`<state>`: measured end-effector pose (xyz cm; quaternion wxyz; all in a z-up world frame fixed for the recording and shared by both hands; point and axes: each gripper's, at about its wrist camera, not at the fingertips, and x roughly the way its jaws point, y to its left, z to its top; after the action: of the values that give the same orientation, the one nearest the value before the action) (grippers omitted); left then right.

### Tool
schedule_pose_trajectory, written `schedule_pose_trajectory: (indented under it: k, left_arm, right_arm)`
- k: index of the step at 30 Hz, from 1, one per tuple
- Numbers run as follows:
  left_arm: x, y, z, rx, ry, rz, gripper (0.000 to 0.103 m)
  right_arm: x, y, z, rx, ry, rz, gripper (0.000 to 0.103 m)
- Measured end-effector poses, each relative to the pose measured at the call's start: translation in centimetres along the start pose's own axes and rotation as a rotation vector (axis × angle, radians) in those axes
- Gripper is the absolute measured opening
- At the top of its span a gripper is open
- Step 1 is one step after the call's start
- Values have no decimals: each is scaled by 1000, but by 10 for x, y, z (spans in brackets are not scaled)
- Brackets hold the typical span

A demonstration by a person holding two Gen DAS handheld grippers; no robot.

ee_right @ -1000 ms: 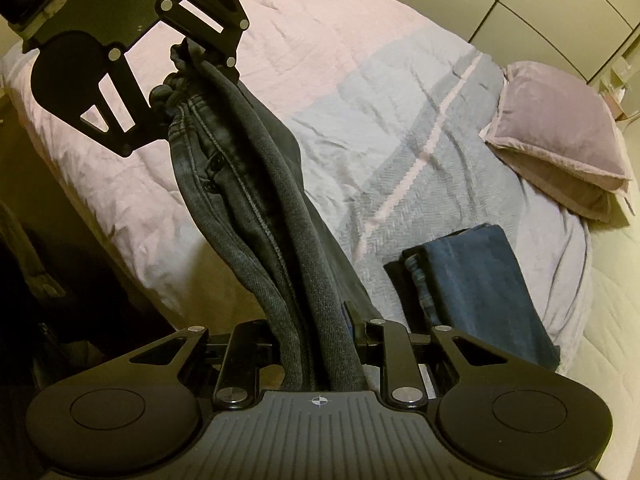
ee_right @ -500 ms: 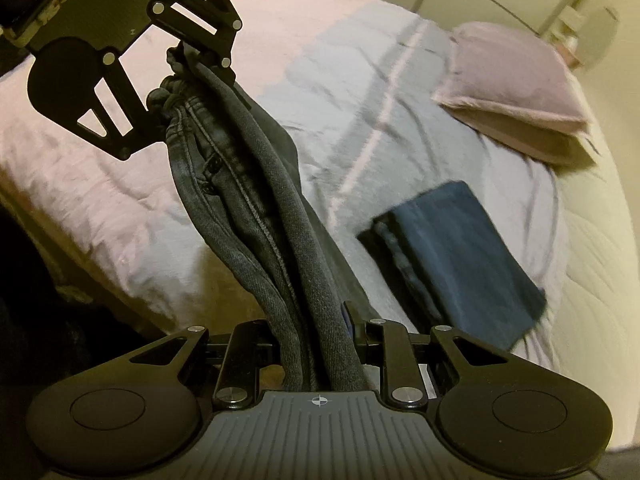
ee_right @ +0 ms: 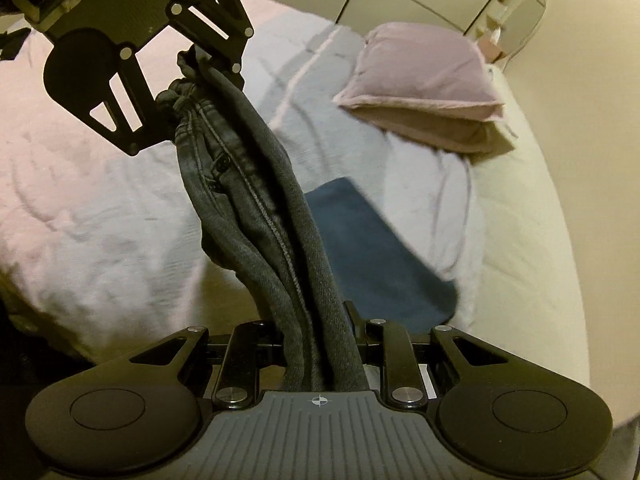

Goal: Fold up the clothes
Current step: 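Lower the held grey jeans onto the dark blue jeans stack with both grippers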

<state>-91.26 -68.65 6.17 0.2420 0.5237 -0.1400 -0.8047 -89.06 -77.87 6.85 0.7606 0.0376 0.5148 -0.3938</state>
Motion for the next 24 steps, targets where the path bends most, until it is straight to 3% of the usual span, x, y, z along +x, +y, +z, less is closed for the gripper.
schedule_pose_trajectory:
  k: [3, 6, 8, 11, 13, 17, 19, 21, 24]
  left_arm:
    - [33, 33, 21, -38, 20, 34, 33]
    - [66, 59, 37, -67, 37, 116, 33]
    - [91, 63, 41, -65, 39, 184, 33]
    - [136, 49, 30, -45, 38, 226, 35]
    - [182, 26, 14, -37, 78, 199, 37]
    - [251, -34, -23, -3, 177, 46, 41]
    - [256, -51, -32, 14, 159, 61, 41]
    - [251, -56, -38, 13, 122, 93, 44]
    - [241, -55, -44, 44, 96, 73, 45]
  right_arm:
    - [26, -49, 5, -64, -37, -16, 22]
    - [56, -81, 4, -134, -87, -61, 22]
    - [77, -103, 4, -181, -121, -91, 22]
    - [115, -124, -6, -250, -166, -138, 22]
    - [156, -115, -30, -281, -162, -142, 22]
    - [240, -85, -77, -283, -47, -28, 23]
    - [258, -70, -93, -287, -8, -2, 25]
    - [256, -68, -102, -271, -27, -11, 28]
    - [252, -70, -103, -258, -21, -10, 32]
